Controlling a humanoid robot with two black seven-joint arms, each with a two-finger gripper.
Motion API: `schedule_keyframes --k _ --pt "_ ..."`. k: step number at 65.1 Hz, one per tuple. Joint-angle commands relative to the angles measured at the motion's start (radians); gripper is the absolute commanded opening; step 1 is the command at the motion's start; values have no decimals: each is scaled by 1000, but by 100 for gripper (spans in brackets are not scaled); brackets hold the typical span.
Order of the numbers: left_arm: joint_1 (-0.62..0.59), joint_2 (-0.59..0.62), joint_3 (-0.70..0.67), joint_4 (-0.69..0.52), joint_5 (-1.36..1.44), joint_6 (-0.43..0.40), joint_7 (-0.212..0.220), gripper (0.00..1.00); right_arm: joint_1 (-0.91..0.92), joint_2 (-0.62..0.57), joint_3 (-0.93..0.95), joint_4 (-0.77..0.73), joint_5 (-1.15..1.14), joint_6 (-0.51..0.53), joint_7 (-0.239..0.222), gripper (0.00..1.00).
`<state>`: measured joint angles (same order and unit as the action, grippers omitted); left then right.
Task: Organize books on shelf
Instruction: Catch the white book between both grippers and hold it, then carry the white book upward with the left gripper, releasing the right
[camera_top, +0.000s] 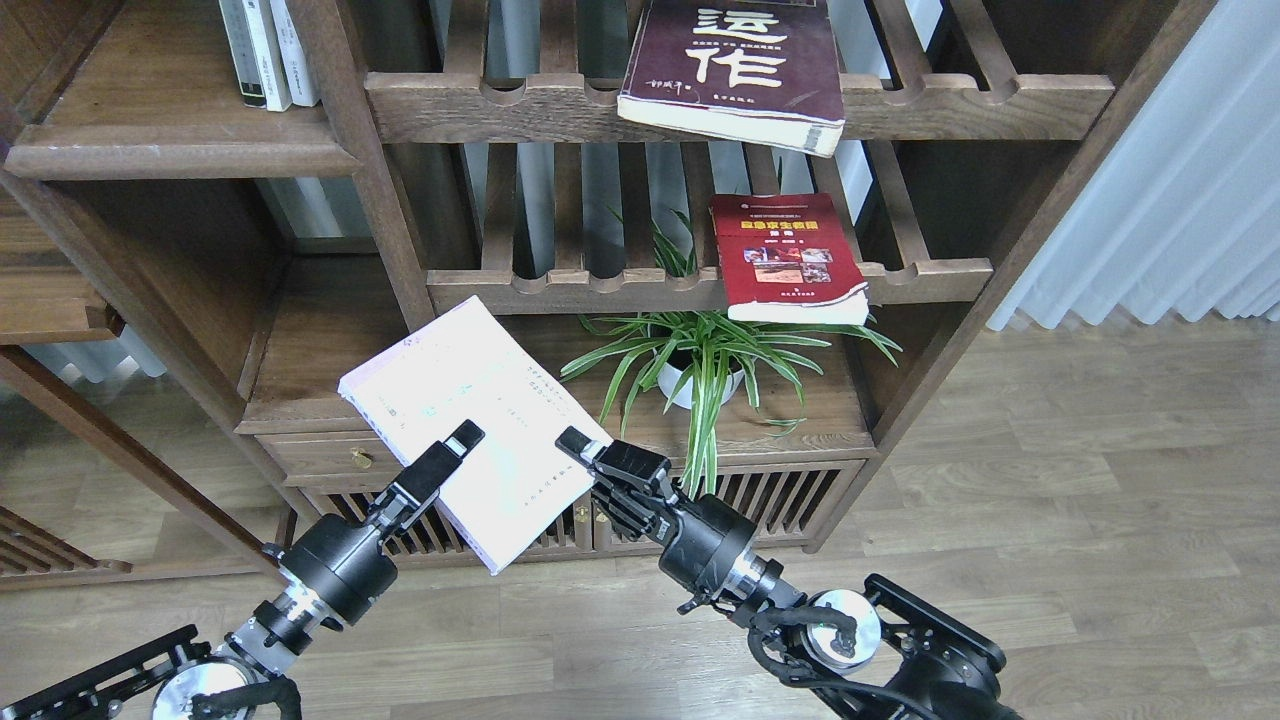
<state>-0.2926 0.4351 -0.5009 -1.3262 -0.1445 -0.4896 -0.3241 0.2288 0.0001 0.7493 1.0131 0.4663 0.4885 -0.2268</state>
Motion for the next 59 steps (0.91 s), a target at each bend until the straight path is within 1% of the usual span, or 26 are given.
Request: schedule_keyframes --k 1,5,7,9,16,19,24,26,31,33,36,37,41,46,48,52,59 --pt "6 10 -2 5 2 1 0 7 4 0 -1 -2 -9 0 1 44" --pt "6 13 -2 5 2 1 0 7 6 0 -1 -2 -11 0 1 52" --pt "6 13 -2 5 0 1 -1 7 6 0 -1 -2 -12 0 1 61" --pt "6 13 -4 5 2 1 -1 7 7 0 -2 -2 -15 0 1 65" --pt "4 20 -4 5 3 1 4 7 7 0 -1 -2 -21 0 3 67" --pt "3 28 -4 5 13 1 4 7 9 0 1 -4 -23 0 4 70" --pt "1 39 -10 4 49 1 4 7 17 0 1 -19 -25 0 4 79" --pt "1 45 -13 2 63 1 4 7 23 0 1 -27 -25 0 4 82" --pt "0 66 -16 -5 91 1 7 6 29 0 4 -48 -25 0 6 83" --pt "0 82 -16 -8 98 1 14 6 34 0 15 -56 -23 0 12 83" --pt "0 105 -18 -14 114 1 39 5 35 0 36 -62 -23 0 32 83" --pt "1 117 -19 -19 118 1 54 5 37 0 48 -64 -24 0 44 83" --pt "3 166 -19 -42 128 1 89 5 38 0 61 -64 -25 0 79 83" --pt "4 200 -24 -54 137 1 108 5 40 0 64 -64 -25 0 103 83" --pt "3 224 -40 -54 152 1 119 4 43 -3 65 -64 -25 0 124 83" --pt "3 243 -48 -54 161 1 125 3 44 -6 65 -64 -25 0 133 83" --pt "1 277 -65 -54 184 1 165 2 44 -6 65 -64 -26 0 138 83"
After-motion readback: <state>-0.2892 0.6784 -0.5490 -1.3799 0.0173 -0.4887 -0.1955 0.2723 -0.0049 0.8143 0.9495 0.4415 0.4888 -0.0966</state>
